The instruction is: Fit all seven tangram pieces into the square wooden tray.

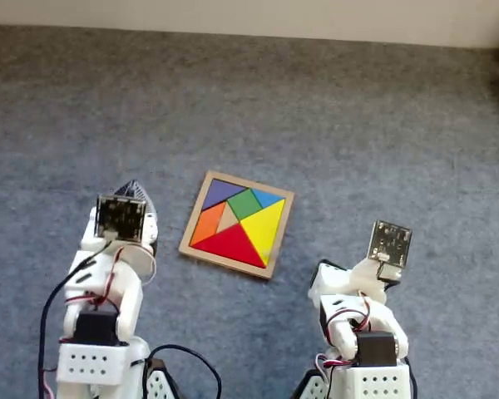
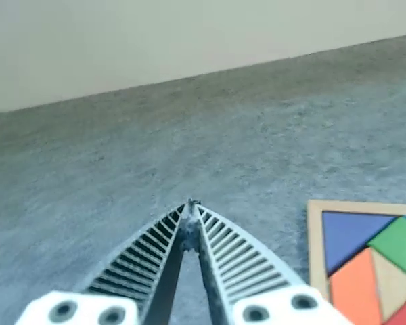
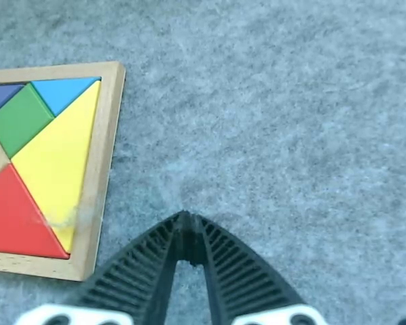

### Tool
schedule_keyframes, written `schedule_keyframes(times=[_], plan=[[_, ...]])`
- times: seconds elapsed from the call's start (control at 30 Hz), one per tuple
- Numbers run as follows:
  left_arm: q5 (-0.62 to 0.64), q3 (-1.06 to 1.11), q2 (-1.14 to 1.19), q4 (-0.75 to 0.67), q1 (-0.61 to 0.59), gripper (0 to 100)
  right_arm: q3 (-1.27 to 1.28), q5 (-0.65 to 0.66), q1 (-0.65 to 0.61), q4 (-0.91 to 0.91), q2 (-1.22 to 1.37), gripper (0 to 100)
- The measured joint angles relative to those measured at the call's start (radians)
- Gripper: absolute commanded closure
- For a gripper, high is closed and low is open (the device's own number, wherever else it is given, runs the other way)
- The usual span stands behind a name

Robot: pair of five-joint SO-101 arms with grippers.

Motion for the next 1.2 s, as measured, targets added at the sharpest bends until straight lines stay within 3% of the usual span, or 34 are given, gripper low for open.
schedule_keyframes(times=[0.13, 0.97, 1.2], plan=[[0.0, 0.051, -0.123, 0.023, -0.054, 100, 0.0, 0.0, 0.0, 0.0, 0.0, 99.4], [0.0, 0.051, -0.146, 0.804, -0.061, 100, 0.0, 0.0, 0.0, 0.0, 0.0, 99.4], [0.0, 0.051, -0.146, 0.852, -0.061, 100, 0.0, 0.0, 0.0, 0.0, 0.0, 99.4]])
